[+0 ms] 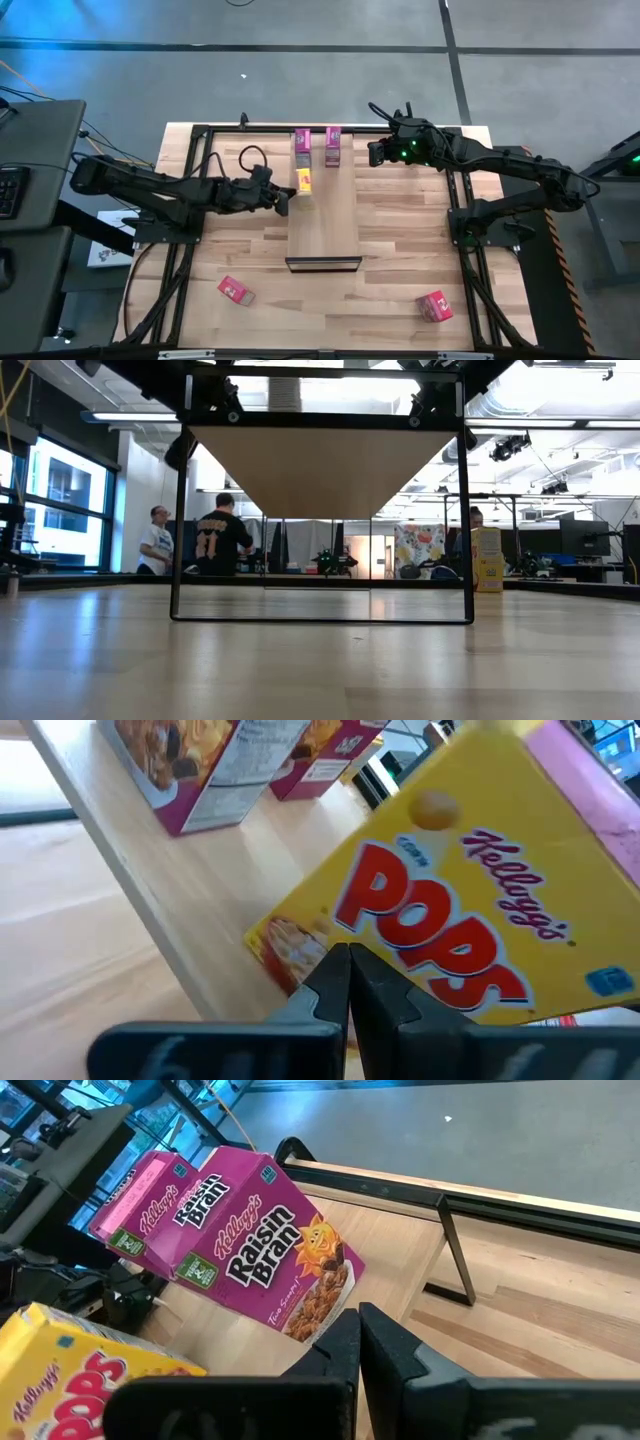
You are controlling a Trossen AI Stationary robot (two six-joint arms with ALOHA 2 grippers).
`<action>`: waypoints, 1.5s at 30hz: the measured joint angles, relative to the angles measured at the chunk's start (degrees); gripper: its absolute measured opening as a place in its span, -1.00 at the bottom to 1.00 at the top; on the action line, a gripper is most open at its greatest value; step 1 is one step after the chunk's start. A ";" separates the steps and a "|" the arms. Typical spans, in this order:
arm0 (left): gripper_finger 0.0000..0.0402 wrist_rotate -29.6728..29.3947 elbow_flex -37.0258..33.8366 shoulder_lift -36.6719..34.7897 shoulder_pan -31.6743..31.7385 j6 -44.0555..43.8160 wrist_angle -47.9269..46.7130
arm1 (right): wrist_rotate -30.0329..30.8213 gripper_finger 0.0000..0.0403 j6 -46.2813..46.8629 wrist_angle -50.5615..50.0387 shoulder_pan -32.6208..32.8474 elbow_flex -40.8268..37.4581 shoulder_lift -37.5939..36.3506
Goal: Stack cereal on shelf
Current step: Put the yellow cereal box on the shelf aligned with the other yellow cereal box
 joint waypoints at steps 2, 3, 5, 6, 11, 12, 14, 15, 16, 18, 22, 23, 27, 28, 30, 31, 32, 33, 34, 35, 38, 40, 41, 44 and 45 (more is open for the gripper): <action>-1.00 0.12 0.00 0.00 0.61 0.34 0.57 | -0.02 -1.00 -0.02 0.00 0.00 0.00 0.00; -1.00 0.17 0.00 0.00 0.90 0.61 0.66 | -0.03 -1.00 -0.02 -0.01 0.00 0.00 0.00; -1.00 0.20 0.00 0.00 1.46 1.03 0.83 | -0.31 -1.00 0.00 0.00 0.00 0.00 0.00; -1.00 0.29 0.00 0.00 1.70 1.03 1.01 | -0.33 -1.00 0.00 -0.02 0.00 0.00 0.00; -1.00 1.44 0.02 0.00 2.84 2.19 2.15 | -0.31 -1.00 0.00 -0.02 0.00 0.00 0.00; -1.00 1.58 0.02 0.00 3.10 2.45 2.14 | -0.30 -1.00 0.00 -0.02 0.00 -0.02 0.00; -1.00 1.72 0.02 0.00 3.45 3.05 1.93 | -0.28 -1.00 0.00 -0.02 0.00 0.00 0.00; -1.00 1.72 0.02 0.00 3.60 3.36 2.04 | -0.26 -1.00 0.00 0.00 0.00 -0.02 0.00; -1.00 1.76 0.01 0.00 3.84 3.47 2.07 | -0.26 -1.00 0.00 0.00 0.00 0.00 0.00; -1.00 1.82 0.02 0.00 4.19 3.50 1.98 | -0.24 -1.00 0.00 -0.02 0.01 -0.01 0.00; -1.00 2.05 0.02 0.00 4.56 3.61 1.91 | -0.20 -1.00 -0.03 -0.02 0.00 -0.02 0.00; -1.00 2.25 0.02 0.00 4.54 4.04 1.87 | -0.22 -1.00 -0.69 -0.02 0.00 -0.02 0.00; -1.00 4.00 0.00 -1.52 4.54 5.84 1.27 | 0.87 -1.00 -4.28 -0.96 -0.53 -0.05 -1.53; -1.00 4.55 0.03 -2.42 4.51 6.56 1.10 | 1.96 -1.00 -4.12 -0.91 -0.88 -0.04 -2.18; -1.00 4.62 0.04 -4.88 4.52 7.59 -1.82 | 3.39 -1.00 -4.09 -1.11 -1.76 -0.04 -3.37; -1.00 4.11 0.04 -6.23 4.54 7.92 -3.17 | 3.65 -1.00 -4.10 -1.34 -2.20 -0.04 -3.91; -1.00 3.05 0.04 -7.73 4.54 8.12 -4.78 | 3.72 -1.00 -4.09 -1.67 -2.72 -0.04 -4.36; -1.00 1.84 0.03 -9.44 4.54 8.53 -6.40 | 3.72 -1.00 -4.06 -1.89 -3.27 -0.04 -4.73; -1.00 0.47 0.02 -11.31 4.57 9.04 -7.86 | 3.68 -0.99 -4.01 -2.38 -4.01 -0.04 -4.99; -1.00 -0.99 0.02 -13.04 4.65 9.37 -8.94 | 3.67 -0.98 -4.02 -3.52 -4.94 -0.04 -5.12; -1.00 -3.54 0.02 -17.81 5.28 9.56 -11.67 | 3.72 -0.84 -4.07 -6.83 -8.38 -0.04 -5.18; -1.00 -4.14 0.02 -20.45 5.79 9.57 -12.13 | 3.42 -0.66 -4.21 -8.47 -11.23 -0.04 -5.17; -1.00 -4.37 0.04 -21.51 6.10 9.56 -12.58 | 3.14 -0.55 -4.56 -8.93 -12.56 -0.04 -5.16; -1.00 -4.51 0.03 -23.63 6.80 9.57 -13.39 | 2.53 -0.15 -7.08 -10.54 -16.22 -0.04 -5.11; -1.00 -4.53 0.02 -24.11 6.88 9.55 -13.61 | 2.31 -0.01 -8.37 -10.95 -17.33 -0.04 -5.05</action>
